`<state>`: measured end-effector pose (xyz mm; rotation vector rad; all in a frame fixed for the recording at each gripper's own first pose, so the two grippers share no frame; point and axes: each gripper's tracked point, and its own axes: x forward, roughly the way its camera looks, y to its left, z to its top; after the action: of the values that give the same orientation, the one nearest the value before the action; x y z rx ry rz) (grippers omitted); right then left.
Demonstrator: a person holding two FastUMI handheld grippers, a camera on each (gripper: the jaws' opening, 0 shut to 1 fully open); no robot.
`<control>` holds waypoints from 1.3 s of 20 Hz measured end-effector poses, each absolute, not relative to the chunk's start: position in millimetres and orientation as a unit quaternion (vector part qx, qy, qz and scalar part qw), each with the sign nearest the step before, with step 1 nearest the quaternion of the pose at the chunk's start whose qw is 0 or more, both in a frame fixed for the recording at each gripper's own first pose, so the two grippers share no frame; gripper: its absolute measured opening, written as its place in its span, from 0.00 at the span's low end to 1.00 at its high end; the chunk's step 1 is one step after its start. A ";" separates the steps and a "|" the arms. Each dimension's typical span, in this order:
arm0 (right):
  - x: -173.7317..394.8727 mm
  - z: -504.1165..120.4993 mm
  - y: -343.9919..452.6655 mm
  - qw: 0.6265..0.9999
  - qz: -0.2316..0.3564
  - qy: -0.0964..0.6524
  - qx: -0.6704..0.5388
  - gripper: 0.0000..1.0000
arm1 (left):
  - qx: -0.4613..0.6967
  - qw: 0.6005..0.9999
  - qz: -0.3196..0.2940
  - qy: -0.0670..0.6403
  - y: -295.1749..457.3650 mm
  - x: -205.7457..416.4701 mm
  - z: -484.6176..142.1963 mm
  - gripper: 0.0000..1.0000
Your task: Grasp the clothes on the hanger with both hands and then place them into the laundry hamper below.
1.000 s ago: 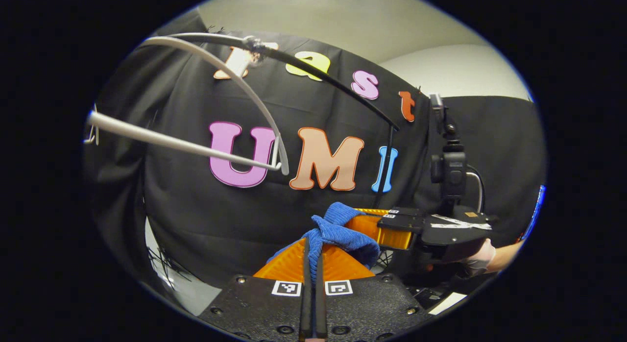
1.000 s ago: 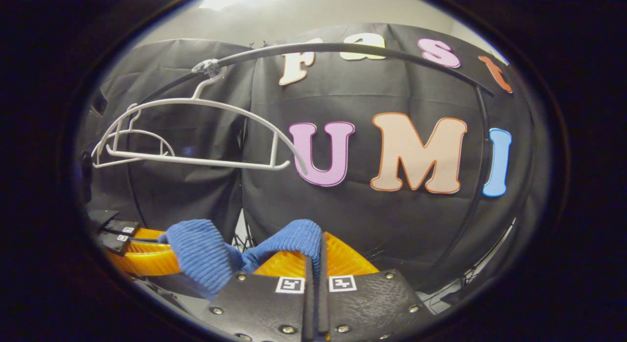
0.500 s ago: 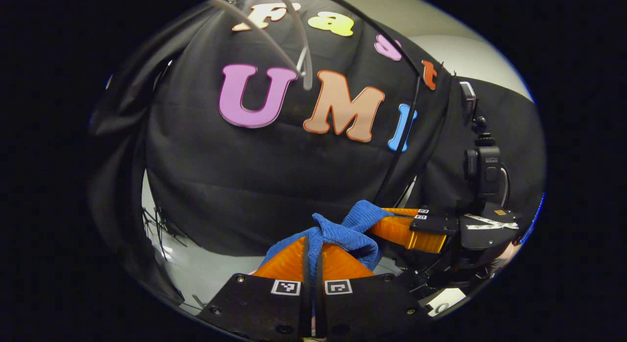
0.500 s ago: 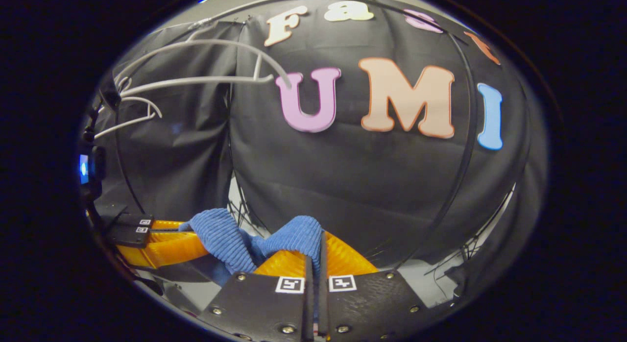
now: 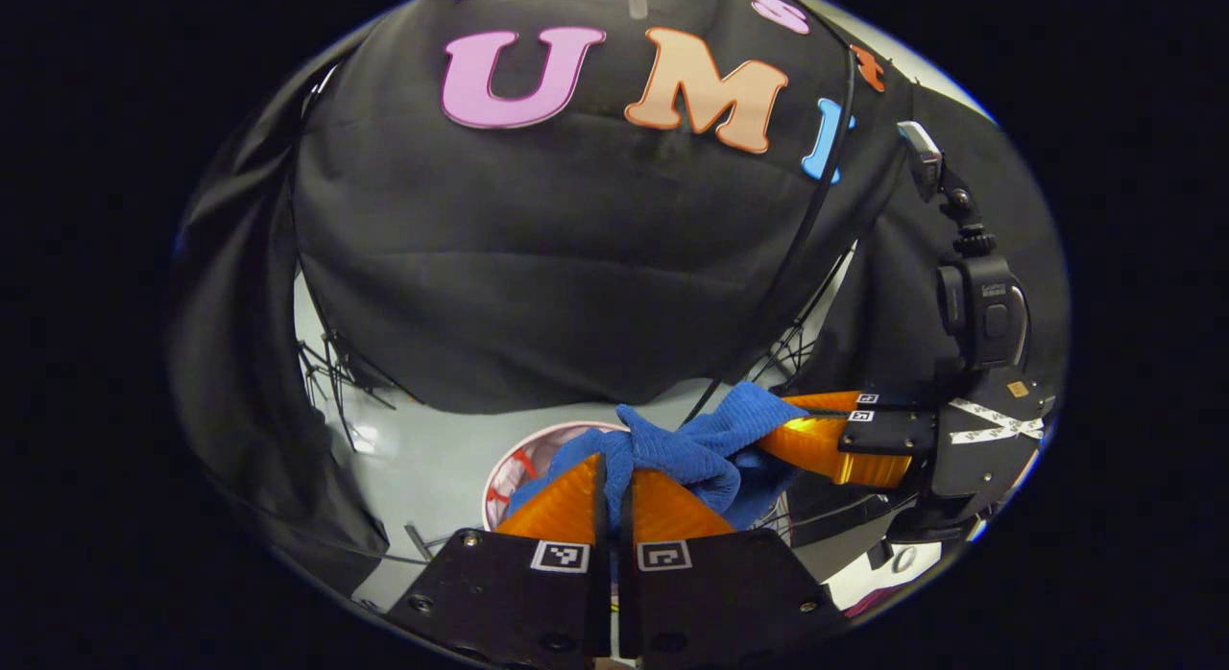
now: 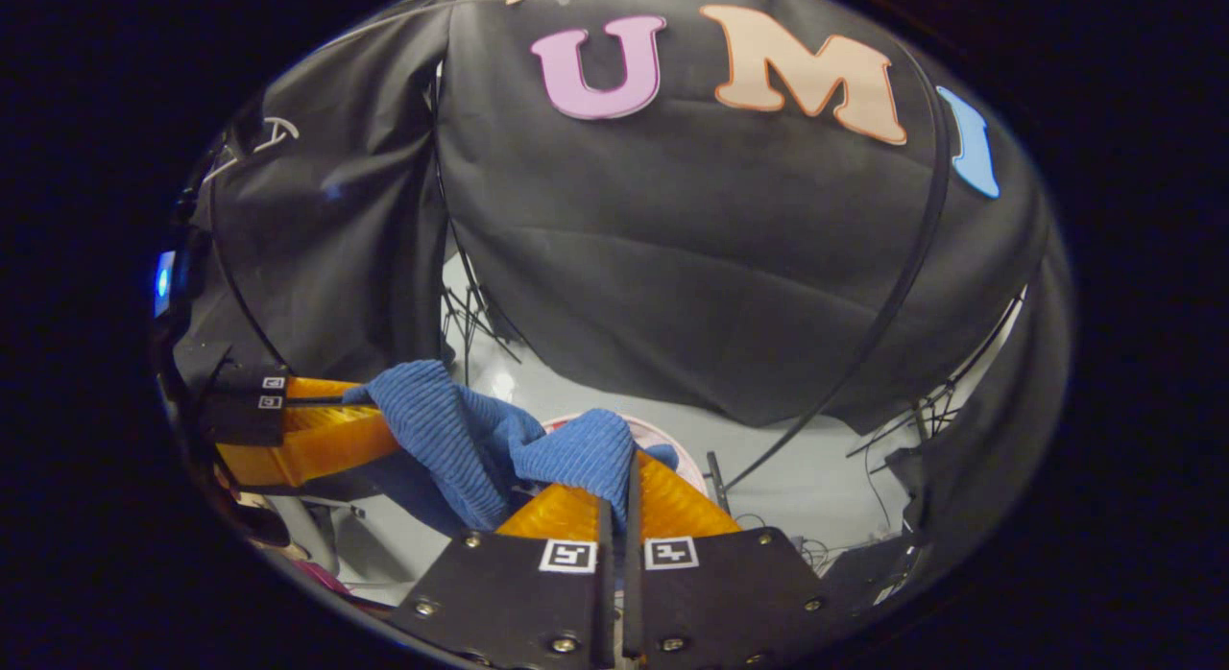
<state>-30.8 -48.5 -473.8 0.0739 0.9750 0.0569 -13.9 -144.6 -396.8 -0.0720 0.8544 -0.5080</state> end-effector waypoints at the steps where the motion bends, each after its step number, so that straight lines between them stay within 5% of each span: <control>1: -36.5 -478.1 -49.4 0.876 0.026 0.480 0.034 0.04 | -0.032 0.873 -0.238 0.424 -142.8 -16.3 -404.8 0.04; 5: -66.8 -506.1 -55.2 0.849 0.020 0.527 0.034 0.04 | -0.029 0.856 -0.220 0.467 -129.6 -33.6 -433.7 0.07; 8: -83.3 -519.6 -49.7 0.834 0.032 0.549 0.041 0.10 | -0.036 0.855 -0.214 0.471 -124.0 -36.7 -433.8 0.26; 11: -82.5 -513.5 -52.2 0.838 0.035 0.543 0.041 0.23 | -0.049 0.859 -0.209 0.466 -123.6 -30.7 -428.2 0.26; 13: -76.1 -503.6 -53.4 0.845 0.035 0.532 0.040 0.23 | -0.048 0.863 -0.207 0.459 -122.9 -27.2 -419.4 0.26; 15: -64.4 -485.4 -54.2 0.857 0.034 0.512 0.043 0.17 | -0.047 0.871 -0.212 0.441 -122.2 -23.1 -406.8 0.26; 16: -60.1 -475.4 -55.9 0.864 0.033 0.500 0.045 0.23 | -0.046 0.876 -0.214 0.430 -125.0 -17.8 -395.9 0.26; 26: 23.0 -287.1 -76.6 0.951 0.021 0.307 0.037 0.23 | -0.044 0.938 -0.246 0.239 -160.3 48.7 -212.3 0.25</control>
<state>23.0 -76.6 -287.1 0.0762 0.6240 0.0430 48.7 -160.3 -212.3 -0.0894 0.4891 -0.5032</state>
